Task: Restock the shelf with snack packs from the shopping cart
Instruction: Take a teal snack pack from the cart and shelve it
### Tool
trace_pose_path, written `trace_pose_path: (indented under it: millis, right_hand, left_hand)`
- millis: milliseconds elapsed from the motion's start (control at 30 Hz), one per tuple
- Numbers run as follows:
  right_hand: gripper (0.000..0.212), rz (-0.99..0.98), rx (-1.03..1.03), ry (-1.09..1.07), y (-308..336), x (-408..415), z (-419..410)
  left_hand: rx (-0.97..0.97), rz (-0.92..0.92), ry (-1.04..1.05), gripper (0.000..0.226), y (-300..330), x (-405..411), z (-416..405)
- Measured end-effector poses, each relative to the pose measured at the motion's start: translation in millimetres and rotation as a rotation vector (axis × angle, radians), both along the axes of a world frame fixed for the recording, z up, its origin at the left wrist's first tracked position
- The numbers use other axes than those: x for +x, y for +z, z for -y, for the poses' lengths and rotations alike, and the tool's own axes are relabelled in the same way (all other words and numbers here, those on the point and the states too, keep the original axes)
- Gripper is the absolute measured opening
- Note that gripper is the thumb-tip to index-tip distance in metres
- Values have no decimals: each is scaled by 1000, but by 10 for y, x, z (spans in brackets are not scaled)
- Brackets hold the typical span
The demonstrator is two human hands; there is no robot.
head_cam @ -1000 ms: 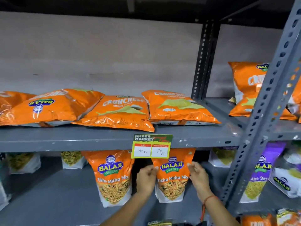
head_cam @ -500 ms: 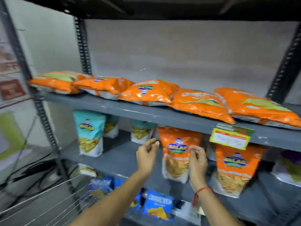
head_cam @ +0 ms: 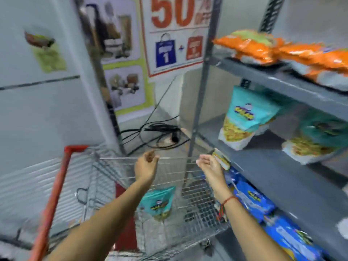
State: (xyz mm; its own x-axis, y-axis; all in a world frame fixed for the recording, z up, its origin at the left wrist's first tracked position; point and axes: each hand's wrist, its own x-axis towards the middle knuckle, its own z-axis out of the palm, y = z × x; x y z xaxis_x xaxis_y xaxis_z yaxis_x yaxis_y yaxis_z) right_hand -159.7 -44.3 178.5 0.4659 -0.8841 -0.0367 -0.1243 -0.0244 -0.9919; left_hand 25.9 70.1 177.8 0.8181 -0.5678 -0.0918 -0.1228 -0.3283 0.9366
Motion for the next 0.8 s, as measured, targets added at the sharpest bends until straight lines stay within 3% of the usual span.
trace_pose_path:
  millis: [200, 267, 367, 467, 633, 800]
  right_hand:
    - [32, -418, 207, 367, -1319, 613, 137]
    - [44, -535, 330, 452, -1750, 657, 210]
    - [60, -681, 391, 571, -2221, 707, 282]
    - [62, -669, 450, 613, -2521, 844, 324]
    - [26, -597, 375, 462, -2748, 963, 287]
    - [20, -579, 335, 321, -2657, 842, 222]
  left_hand:
    - [626, -102, -19, 38, -1369, 438, -699]
    - [754, -174, -58, 51, -1770, 374, -819]
    - [734, -350, -9, 64, -2185, 289, -799]
    - [629, -390, 67, 51, -2421, 335, -607]
    - [608, -317, 149, 23, -2553, 430, -422]
    - [570, -206, 73, 10, -2488, 380, -319]
